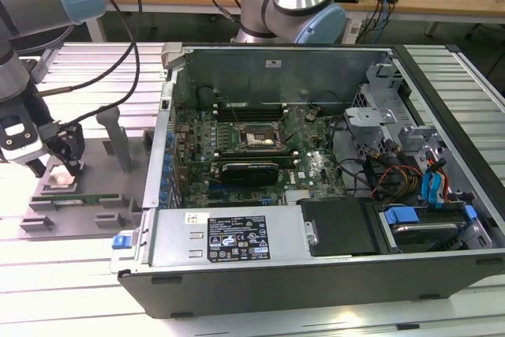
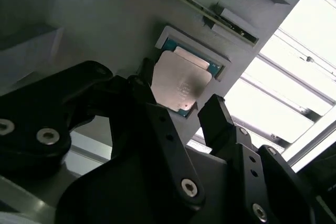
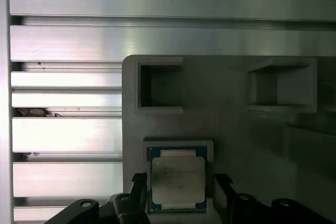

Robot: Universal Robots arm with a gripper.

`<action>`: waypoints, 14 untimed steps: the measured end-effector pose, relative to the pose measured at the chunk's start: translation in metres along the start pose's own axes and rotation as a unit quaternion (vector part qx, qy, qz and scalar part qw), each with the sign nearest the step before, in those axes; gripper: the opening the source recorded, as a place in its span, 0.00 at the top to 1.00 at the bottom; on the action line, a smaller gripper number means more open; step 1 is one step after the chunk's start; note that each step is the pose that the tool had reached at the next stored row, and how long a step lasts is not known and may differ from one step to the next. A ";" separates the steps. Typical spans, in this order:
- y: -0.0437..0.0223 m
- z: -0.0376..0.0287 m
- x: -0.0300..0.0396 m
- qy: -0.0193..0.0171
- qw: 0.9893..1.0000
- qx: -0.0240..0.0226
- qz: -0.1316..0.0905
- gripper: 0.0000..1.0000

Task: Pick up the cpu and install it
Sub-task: 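Pick up the cpu and move it towards the insertion slot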

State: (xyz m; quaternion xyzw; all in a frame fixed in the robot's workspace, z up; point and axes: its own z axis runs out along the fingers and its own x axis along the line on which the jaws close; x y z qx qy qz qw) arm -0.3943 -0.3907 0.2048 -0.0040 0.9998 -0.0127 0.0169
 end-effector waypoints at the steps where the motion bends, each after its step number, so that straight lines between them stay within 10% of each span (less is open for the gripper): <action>1: -0.0003 0.0008 0.0001 0.000 1.000 0.000 -0.015 0.38; 14: 0.0001 0.0174 0.0005 -0.001 0.999 -0.001 -0.035 0.38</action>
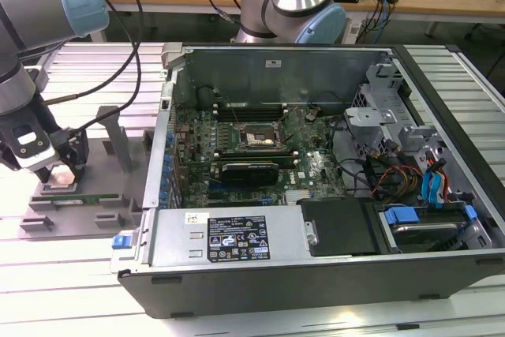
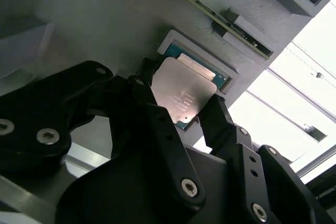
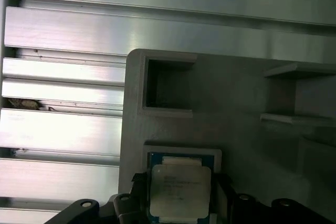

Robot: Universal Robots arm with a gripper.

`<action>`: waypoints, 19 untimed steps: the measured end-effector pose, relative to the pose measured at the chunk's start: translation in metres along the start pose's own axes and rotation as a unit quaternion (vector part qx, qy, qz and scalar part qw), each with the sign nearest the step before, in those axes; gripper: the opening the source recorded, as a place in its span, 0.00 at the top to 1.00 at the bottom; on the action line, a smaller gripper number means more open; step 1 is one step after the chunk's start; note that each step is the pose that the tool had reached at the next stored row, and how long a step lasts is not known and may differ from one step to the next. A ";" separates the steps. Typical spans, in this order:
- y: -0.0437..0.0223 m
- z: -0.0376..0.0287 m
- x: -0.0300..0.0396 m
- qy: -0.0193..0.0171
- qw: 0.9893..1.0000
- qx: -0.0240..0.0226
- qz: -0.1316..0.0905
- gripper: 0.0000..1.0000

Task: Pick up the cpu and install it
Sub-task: 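Pick up the cpu and move it towards the insertion slot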

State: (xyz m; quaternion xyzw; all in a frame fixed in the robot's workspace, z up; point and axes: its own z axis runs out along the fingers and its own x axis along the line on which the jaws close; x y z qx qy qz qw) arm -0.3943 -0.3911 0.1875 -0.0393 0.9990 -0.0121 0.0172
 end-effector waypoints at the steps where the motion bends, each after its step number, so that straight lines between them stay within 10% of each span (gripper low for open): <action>1: 0.0000 0.0001 0.0000 0.000 1.000 0.000 0.000 0.38; 19: -0.0002 -0.0086 -0.0003 0.000 1.000 0.000 0.000 0.45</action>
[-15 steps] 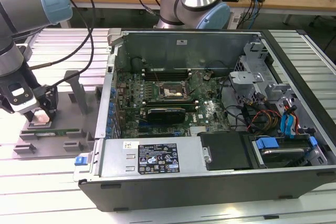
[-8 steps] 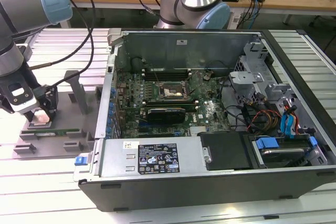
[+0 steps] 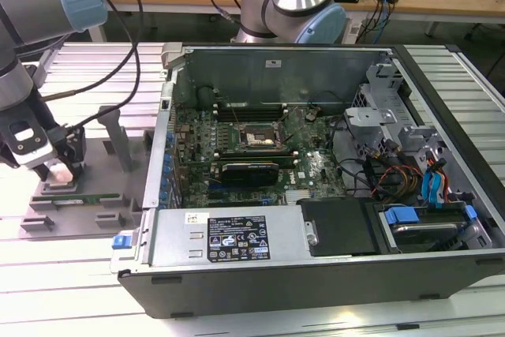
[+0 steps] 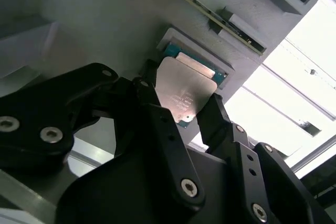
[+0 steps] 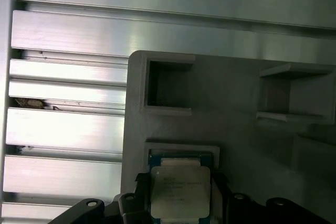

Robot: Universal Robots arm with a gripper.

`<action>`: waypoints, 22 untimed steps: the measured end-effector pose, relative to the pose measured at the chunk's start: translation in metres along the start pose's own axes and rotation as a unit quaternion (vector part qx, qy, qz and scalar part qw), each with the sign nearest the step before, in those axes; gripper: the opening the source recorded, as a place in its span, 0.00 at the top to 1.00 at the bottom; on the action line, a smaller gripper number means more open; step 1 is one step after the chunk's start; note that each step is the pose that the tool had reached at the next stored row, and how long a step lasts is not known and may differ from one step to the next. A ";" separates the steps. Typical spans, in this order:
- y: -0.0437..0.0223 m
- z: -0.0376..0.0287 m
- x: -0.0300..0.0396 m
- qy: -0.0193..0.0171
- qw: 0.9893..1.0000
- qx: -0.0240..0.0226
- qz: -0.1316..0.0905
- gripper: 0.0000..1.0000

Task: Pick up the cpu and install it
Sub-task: 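Pick up the cpu and move it towards the insertion slot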

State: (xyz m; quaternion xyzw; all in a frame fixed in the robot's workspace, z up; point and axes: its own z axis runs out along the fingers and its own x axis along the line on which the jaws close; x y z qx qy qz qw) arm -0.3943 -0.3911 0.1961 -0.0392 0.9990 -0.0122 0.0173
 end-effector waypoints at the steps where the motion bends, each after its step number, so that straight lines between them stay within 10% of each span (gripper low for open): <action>1: 0.0000 -0.0009 0.0000 0.000 1.000 0.000 0.000 0.45; 22: -0.0003 -0.0223 -0.0008 0.000 1.000 0.005 0.000 0.45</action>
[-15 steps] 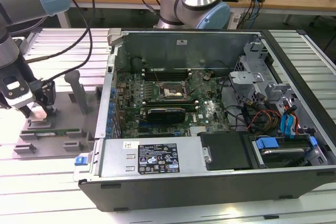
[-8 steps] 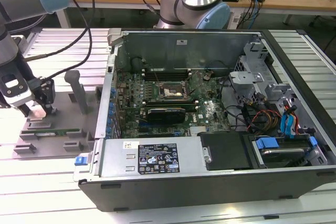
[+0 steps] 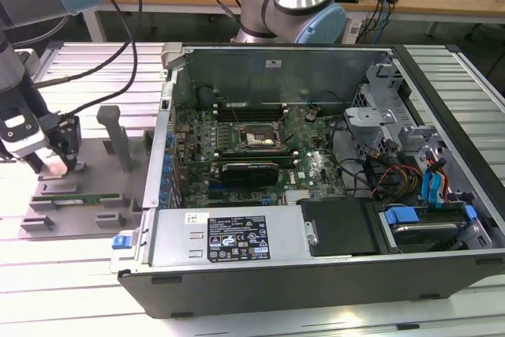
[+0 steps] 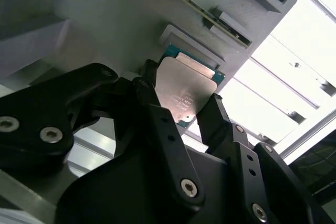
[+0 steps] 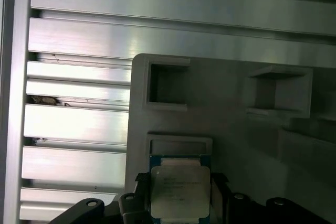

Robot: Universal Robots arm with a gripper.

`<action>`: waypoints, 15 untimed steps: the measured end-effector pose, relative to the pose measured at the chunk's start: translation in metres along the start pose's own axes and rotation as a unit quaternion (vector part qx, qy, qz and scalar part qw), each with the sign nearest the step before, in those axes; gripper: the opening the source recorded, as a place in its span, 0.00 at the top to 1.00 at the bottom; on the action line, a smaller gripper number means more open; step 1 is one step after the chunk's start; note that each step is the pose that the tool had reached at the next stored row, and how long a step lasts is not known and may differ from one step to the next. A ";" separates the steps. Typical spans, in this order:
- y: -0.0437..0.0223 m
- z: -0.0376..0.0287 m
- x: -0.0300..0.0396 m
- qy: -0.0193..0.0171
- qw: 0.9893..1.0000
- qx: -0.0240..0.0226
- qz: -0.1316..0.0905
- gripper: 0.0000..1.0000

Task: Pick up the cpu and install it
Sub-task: 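Pick up the cpu and move it towards the insertion slot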

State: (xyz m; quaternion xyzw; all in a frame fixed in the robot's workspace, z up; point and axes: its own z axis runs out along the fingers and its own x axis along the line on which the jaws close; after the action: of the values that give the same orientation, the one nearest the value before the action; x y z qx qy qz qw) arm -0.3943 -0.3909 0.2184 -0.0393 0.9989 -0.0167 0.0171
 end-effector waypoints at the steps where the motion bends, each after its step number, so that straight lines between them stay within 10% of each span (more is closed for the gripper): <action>1: 0.0000 -0.0007 0.0000 0.000 1.000 0.000 0.000 0.45; 15: -0.0001 -0.0112 -0.0004 0.000 1.000 0.003 0.000 0.45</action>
State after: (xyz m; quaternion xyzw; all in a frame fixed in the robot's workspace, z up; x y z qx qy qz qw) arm -0.3943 -0.3906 0.2297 -0.0393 0.9989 -0.0196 0.0170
